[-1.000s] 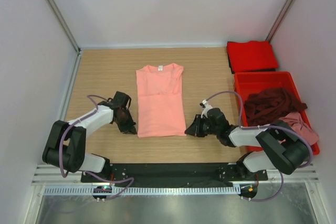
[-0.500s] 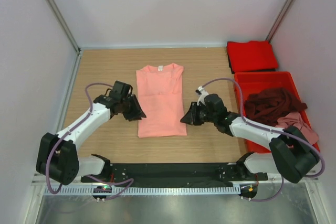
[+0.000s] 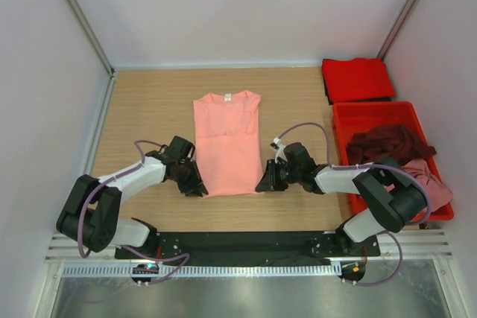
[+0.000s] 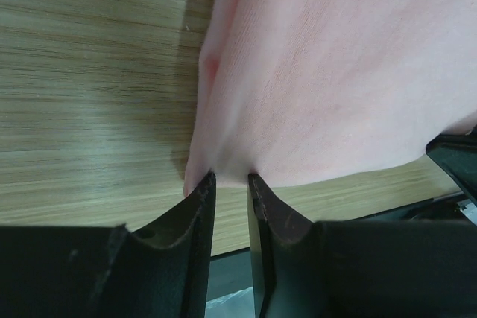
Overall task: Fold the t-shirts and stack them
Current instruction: Fold the tshirt
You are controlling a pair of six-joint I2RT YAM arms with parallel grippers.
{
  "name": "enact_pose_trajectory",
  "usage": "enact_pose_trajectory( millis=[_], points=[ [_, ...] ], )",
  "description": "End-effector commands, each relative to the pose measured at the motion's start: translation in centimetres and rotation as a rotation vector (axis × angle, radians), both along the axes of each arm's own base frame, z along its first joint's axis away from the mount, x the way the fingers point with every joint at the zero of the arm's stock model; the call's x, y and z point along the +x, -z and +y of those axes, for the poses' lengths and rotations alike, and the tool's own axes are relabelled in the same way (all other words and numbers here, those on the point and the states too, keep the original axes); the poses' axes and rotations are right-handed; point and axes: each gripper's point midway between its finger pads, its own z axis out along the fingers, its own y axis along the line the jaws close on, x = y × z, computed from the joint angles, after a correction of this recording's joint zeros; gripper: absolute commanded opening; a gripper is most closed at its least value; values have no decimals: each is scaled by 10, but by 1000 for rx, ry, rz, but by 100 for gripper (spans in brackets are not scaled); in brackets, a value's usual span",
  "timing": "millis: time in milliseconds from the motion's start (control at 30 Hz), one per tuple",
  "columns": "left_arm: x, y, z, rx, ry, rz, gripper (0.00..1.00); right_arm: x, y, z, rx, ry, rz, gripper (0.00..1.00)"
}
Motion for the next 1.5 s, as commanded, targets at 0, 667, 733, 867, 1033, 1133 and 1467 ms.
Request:
enact_pose_trajectory(
  millis=[0,667,733,867,1033,1133,1467],
  points=[
    [1,5,12,72,-8,-3,27,-2,7,-8,-38,3,-31,16],
    [-1,0,31,154,-51,-46,41,-4,5,-39,-176,171,2,47],
    [-1,4,32,160,-52,-44,41,-7,10,-38,-165,174,22,46],
    [-2,7,30,150,-53,-34,35,-11,15,-31,-130,170,52,42],
    [-3,5,29,135,-57,-41,33,-18,16,-31,-140,164,59,40],
    [-2,2,27,126,-56,-49,33,-20,18,-35,-178,173,53,40],
    [-4,9,31,144,-64,-42,7,-26,37,-50,-255,218,12,1]
  ],
)
